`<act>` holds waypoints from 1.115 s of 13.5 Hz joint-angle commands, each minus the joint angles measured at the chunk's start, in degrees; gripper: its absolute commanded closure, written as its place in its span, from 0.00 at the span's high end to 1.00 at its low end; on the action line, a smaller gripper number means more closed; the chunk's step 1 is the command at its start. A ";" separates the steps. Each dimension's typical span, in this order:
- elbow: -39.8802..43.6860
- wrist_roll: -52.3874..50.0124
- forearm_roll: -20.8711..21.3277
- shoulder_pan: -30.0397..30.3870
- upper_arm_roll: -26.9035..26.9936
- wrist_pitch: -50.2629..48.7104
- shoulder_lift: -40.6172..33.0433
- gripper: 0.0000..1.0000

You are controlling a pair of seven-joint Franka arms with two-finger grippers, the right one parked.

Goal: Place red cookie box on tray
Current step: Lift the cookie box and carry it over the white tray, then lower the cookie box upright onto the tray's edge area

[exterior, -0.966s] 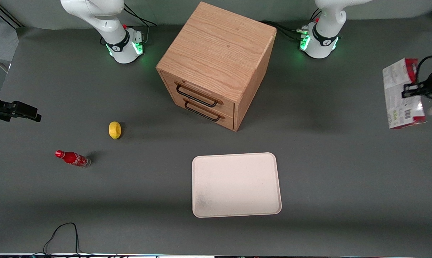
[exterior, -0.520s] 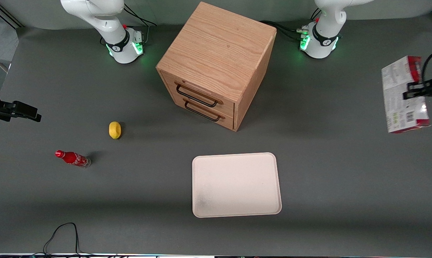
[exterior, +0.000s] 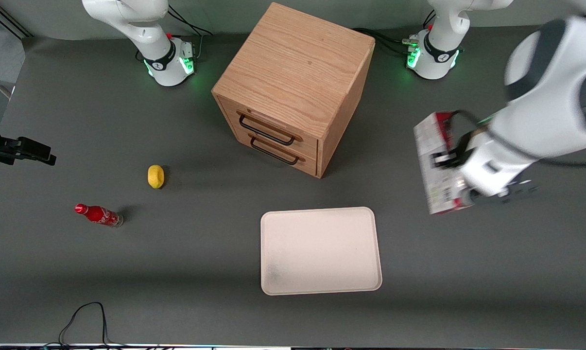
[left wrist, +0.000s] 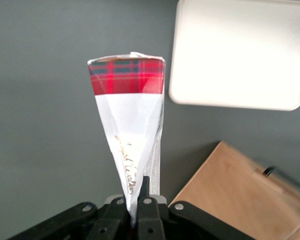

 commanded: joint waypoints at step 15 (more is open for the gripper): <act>9.94 -6.98 3.20 -7.77 3.01 24.72 29.31 0.00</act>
